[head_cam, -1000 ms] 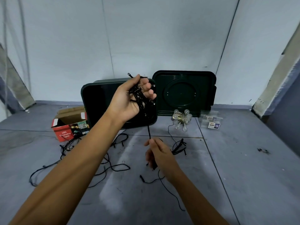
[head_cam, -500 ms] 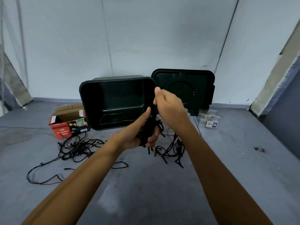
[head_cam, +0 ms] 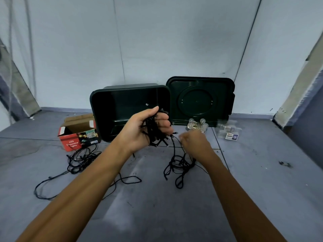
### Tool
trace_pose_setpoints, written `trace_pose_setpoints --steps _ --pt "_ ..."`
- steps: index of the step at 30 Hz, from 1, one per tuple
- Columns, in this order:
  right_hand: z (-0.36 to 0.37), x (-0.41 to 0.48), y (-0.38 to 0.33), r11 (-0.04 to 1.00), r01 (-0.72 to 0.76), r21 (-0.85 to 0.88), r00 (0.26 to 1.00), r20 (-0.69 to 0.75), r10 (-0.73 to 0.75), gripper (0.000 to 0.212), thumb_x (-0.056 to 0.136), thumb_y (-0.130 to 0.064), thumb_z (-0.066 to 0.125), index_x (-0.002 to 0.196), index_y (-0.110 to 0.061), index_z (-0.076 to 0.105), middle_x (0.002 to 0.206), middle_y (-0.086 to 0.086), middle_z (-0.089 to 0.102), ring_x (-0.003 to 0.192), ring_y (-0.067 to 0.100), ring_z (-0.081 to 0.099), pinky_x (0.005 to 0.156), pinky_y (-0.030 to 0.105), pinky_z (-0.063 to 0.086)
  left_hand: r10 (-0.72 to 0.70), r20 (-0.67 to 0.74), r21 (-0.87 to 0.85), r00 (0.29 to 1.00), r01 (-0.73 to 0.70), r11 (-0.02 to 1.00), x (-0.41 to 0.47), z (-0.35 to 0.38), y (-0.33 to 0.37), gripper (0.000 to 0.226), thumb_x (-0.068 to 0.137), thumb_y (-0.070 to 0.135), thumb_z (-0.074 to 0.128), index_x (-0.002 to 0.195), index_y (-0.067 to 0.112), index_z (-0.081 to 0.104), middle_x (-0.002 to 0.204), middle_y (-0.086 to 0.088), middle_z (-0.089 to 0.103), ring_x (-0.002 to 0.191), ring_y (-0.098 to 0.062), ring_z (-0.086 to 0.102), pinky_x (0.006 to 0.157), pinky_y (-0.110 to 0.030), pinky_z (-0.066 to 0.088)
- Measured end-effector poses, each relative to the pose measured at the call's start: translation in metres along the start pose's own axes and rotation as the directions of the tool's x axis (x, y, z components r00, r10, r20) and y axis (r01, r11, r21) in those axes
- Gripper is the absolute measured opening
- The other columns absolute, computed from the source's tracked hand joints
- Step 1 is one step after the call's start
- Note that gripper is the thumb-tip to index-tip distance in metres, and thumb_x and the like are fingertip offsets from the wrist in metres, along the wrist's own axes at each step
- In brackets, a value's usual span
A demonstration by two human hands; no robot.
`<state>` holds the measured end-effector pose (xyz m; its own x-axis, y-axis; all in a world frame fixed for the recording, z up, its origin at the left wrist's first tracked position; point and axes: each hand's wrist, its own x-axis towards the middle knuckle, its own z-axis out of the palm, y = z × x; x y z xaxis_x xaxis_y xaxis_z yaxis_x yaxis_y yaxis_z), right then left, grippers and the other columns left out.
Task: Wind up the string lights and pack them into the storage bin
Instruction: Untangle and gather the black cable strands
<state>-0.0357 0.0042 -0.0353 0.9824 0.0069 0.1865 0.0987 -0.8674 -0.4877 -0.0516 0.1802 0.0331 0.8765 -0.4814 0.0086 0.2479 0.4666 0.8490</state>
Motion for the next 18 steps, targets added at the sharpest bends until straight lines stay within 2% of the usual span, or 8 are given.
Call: trace_pose_setpoints --steps 2,4,5,7,9,12,14,18 --pt "-0.01 -0.005 -0.011 0.962 0.131 0.238 0.952 -0.302 -0.055 0.027 0.095 -0.013 0.043 0.091 -0.007 0.07 0.089 -0.001 0.058 0.085 0.013 0.051 0.077 0.024 0.039 -0.026 -0.016 0.008 1.0 0.026 1.0 0.0 0.003 -0.001 0.039 0.083 0.027 0.049 0.062 0.003 0.071 0.058 -0.01 0.065 0.053 -0.021 0.064 0.061 -0.03 0.056" --pt "-0.02 -0.009 -0.029 0.857 0.2 0.475 0.931 -0.364 -0.016 0.029 0.098 -0.014 0.041 0.114 -0.008 0.064 0.101 -0.007 0.058 0.096 0.005 0.052 0.081 0.008 0.039 -0.045 -0.028 0.014 0.999 0.045 0.999 -0.001 0.006 -0.001 0.04 0.084 0.028 0.049 0.063 0.003 0.071 0.058 -0.01 0.066 0.051 -0.018 0.063 0.056 -0.026 0.054" --pt "-0.021 -0.01 -0.035 0.774 0.182 0.607 0.955 -0.296 0.007 0.03 0.099 -0.017 0.039 0.116 -0.01 0.063 0.1 -0.008 0.061 0.094 0.004 0.056 0.082 0.007 0.041 -0.048 -0.037 0.021 0.998 0.049 0.999 -0.001 0.007 -0.002 0.042 0.086 0.029 0.048 0.062 0.004 0.071 0.058 -0.009 0.066 0.049 -0.017 0.062 0.054 -0.025 0.053" --pt "-0.013 -0.016 -0.046 0.54 0.046 0.841 0.996 -0.08 0.04 0.034 0.101 -0.025 0.033 0.104 -0.012 0.065 0.083 -0.002 0.066 0.077 0.009 0.062 0.073 0.022 0.051 -0.046 -0.046 -0.001 0.998 0.046 0.999 0.001 0.01 -0.001 0.046 0.09 0.029 0.045 0.061 0.004 0.071 0.057 -0.008 0.065 0.045 -0.015 0.059 0.05 -0.023 0.052" --pt "0.003 -0.024 -0.051 0.453 -0.096 0.886 0.993 0.053 0.107 0.039 0.102 -0.03 0.029 0.086 -0.013 0.061 0.064 0.001 0.062 0.055 0.011 0.06 0.056 0.028 0.05 -0.027 -0.036 -0.072 0.999 0.024 0.997 0.004 0.014 0.003 0.048 0.092 0.031 0.043 0.061 0.006 0.07 0.057 -0.006 0.065 0.043 -0.013 0.057 0.05 -0.022 0.051" --pt "0.027 -0.04 -0.047 0.352 -0.191 0.916 0.978 0.147 0.148 0.042 0.101 -0.032 0.031 0.078 -0.008 0.057 0.051 0.0 0.055 0.043 0.011 0.051 0.045 0.023 0.046 0.061 -0.015 -0.171 0.998 -0.063 0.983 0.012 0.017 0.018 0.05 0.094 0.032 0.04 0.062 0.009 0.07 0.059 -0.002 0.066 0.046 -0.012 0.059 0.055 -0.021 0.052" --pt "0.038 -0.051 -0.042 0.36 -0.217 0.907 0.976 0.198 0.09 0.04 0.1 -0.031 0.034 0.076 -0.008 0.056 0.051 0.0 0.053 0.044 0.011 0.05 0.046 0.022 0.047 0.147 -0.007 -0.218 0.989 -0.145 0.965 0.018 0.016 0.031 0.052 0.095 0.03 0.037 0.064 0.007 0.071 0.062 -0.003 0.068 0.051 -0.014 0.063 0.061 -0.024 0.054" --pt "0.032 -0.069 -0.048 0.563 -0.155 0.812 0.97 0.235 -0.07 0.037 0.1 -0.031 0.034 0.074 -0.013 0.052 0.05 -0.001 0.044 0.042 0.009 0.037 0.042 0.021 0.032 0.205 -0.041 -0.15 0.978 -0.209 0.966 0.031 0.006 0.042 0.054 0.098 0.029 0.035 0.067 0.006 0.073 0.069 -0.006 0.071 0.065 -0.018 0.07 0.07 -0.028 0.056"
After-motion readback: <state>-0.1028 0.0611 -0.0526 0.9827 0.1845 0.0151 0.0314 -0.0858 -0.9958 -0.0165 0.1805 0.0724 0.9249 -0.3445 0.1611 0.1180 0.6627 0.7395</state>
